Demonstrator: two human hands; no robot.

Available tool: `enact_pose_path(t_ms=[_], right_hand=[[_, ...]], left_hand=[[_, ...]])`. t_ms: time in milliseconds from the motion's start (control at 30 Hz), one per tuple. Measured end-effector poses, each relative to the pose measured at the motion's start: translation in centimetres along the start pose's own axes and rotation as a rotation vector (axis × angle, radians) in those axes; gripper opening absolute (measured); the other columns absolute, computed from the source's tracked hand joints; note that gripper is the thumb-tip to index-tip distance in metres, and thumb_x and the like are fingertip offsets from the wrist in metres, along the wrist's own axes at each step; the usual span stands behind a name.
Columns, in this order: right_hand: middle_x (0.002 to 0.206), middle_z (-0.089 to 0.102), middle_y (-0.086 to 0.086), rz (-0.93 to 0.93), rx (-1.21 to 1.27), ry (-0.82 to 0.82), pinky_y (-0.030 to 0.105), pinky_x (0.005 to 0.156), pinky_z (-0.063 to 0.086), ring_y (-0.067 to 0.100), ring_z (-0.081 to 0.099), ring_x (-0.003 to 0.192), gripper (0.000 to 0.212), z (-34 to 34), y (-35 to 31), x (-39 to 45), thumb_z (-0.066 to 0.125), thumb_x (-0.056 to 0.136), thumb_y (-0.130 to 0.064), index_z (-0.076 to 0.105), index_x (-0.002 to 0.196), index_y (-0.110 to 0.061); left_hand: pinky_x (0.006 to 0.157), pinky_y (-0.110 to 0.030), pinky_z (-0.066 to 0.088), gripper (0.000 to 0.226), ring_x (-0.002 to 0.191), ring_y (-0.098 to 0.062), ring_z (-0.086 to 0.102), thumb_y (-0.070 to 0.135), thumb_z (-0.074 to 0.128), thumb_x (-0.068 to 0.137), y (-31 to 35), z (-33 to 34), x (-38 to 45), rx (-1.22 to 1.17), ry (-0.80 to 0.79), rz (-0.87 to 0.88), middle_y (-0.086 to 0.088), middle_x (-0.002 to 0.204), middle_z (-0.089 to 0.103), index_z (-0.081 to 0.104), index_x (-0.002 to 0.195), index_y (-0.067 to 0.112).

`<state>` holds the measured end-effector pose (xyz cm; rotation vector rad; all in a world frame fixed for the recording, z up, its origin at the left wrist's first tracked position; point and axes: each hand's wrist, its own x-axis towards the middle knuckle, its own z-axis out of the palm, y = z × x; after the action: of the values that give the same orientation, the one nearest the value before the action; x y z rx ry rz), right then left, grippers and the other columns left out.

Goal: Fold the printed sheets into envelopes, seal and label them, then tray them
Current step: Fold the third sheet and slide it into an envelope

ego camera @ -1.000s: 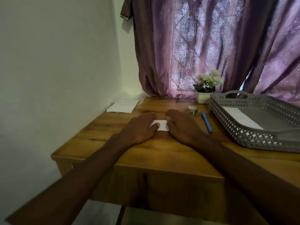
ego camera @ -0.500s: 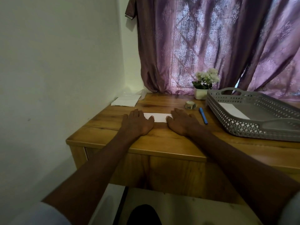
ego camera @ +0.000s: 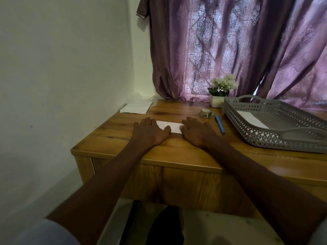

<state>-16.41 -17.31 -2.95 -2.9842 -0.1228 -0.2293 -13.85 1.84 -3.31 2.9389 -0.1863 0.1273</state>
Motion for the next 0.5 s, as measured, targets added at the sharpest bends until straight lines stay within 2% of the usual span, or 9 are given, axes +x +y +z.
enact_pose_path(t_ms=[67, 100, 167, 233, 267, 333, 400, 467, 500], right_hand=[[0.161, 0.034, 0.003, -0.039, -0.023, 0.192, 0.051, 0.117, 0.025, 0.027, 0.031, 0.148, 0.048, 0.0, 0.0, -0.6, 0.04, 0.103, -0.045, 0.047, 0.148, -0.027], [0.15, 0.045, 0.003, -0.057, -0.078, 0.306, 0.049, 0.11, 0.033, 0.028, 0.041, 0.138, 0.043, 0.0, -0.1, -1.0, 0.047, 0.1, -0.042, 0.055, 0.139, -0.027], [0.124, 0.056, 0.001, -0.086, -0.162, 0.436, 0.046, 0.097, 0.04, 0.028, 0.051, 0.119, 0.031, -0.1, -0.5, -1.4, 0.052, 0.097, -0.037, 0.066, 0.123, -0.027], [0.111, 0.061, 0.001, -0.113, -0.162, 0.427, 0.042, 0.088, 0.039, 0.027, 0.058, 0.109, 0.027, -0.3, -1.1, -1.6, 0.05, 0.099, -0.038, 0.07, 0.114, -0.029], [0.108, 0.063, 0.0, -0.124, -0.158, 0.411, 0.04, 0.083, 0.038, 0.026, 0.061, 0.106, 0.028, -0.4, -1.3, -1.5, 0.049, 0.1, -0.04, 0.071, 0.112, -0.029], [0.106, 0.066, 0.0, -0.117, -0.177, 0.411, 0.036, 0.074, 0.033, 0.024, 0.064, 0.099, 0.031, -0.5, -1.6, -1.4, 0.047, 0.1, -0.044, 0.072, 0.11, -0.03], [0.109, 0.068, 0.002, -0.065, -0.172, 0.41, 0.036, 0.077, 0.041, 0.026, 0.065, 0.099, 0.037, -0.3, -2.3, -1.3, 0.043, 0.1, -0.052, 0.071, 0.109, -0.03], [0.118, 0.068, 0.006, 0.006, -0.112, 0.328, 0.043, 0.093, 0.045, 0.029, 0.064, 0.108, 0.047, -0.5, -3.7, -0.7, 0.035, 0.099, -0.061, 0.069, 0.111, -0.032], [0.123, 0.067, 0.007, 0.035, -0.07, 0.261, 0.049, 0.101, 0.042, 0.03, 0.062, 0.114, 0.052, -0.6, -4.3, -0.2, 0.031, 0.098, -0.065, 0.069, 0.113, -0.032]], left_hand=[[0.126, -0.055, 0.005, 0.081, 0.16, -0.027, 0.009, 0.065, 0.028, 0.102, -0.1, 0.1, 0.0, -0.012, 0.06, 0.073, -0.008, 0.174, 0.008, 0.012, 0.165, 0.017], [0.126, -0.055, 0.005, 0.074, 0.159, -0.026, 0.011, 0.058, 0.031, 0.104, -0.1, 0.1, -0.1, -0.017, 0.095, 0.139, -0.006, 0.173, 0.011, 0.014, 0.165, 0.021], [0.126, -0.054, 0.008, 0.058, 0.153, -0.024, 0.029, 0.045, 0.037, 0.104, 0.1, -0.2, -0.5, -0.001, 0.161, 0.23, -0.004, 0.167, 0.033, 0.034, 0.158, 0.023], [0.126, -0.053, 0.014, 0.046, 0.137, -0.024, 0.05, 0.044, 0.041, 0.101, 0.3, -0.4, -1.0, 0.039, 0.232, 0.201, -0.003, 0.147, 0.056, 0.057, 0.138, 0.022], [0.124, -0.053, 0.017, 0.043, 0.13, -0.024, 0.054, 0.047, 0.043, 0.099, 0.3, -0.5, -1.2, 0.069, 0.275, 0.168, -0.003, 0.14, 0.061, 0.063, 0.128, 0.021], [0.123, -0.054, 0.021, 0.047, 0.129, -0.027, 0.054, 0.054, 0.046, 0.097, 0.6, -0.6, -1.6, 0.121, 0.338, 0.12, -0.005, 0.137, 0.062, 0.066, 0.122, 0.02], [0.122, -0.054, 0.022, 0.052, 0.135, -0.028, 0.051, 0.059, 0.047, 0.097, 0.6, -0.7, -1.9, 0.137, 0.36, 0.092, -0.007, 0.143, 0.059, 0.066, 0.124, 0.02], [0.119, -0.052, 0.026, 0.052, 0.134, -0.028, 0.051, 0.059, 0.047, 0.097, 0.6, -1.0, -2.1, 0.125, 0.375, 0.08, -0.007, 0.144, 0.058, 0.067, 0.124, 0.019], [0.117, -0.05, 0.03, 0.049, 0.132, -0.027, 0.053, 0.056, 0.049, 0.098, 0.6, -1.0, -2.2, 0.113, 0.382, 0.077, -0.007, 0.142, 0.059, 0.068, 0.122, 0.018]])
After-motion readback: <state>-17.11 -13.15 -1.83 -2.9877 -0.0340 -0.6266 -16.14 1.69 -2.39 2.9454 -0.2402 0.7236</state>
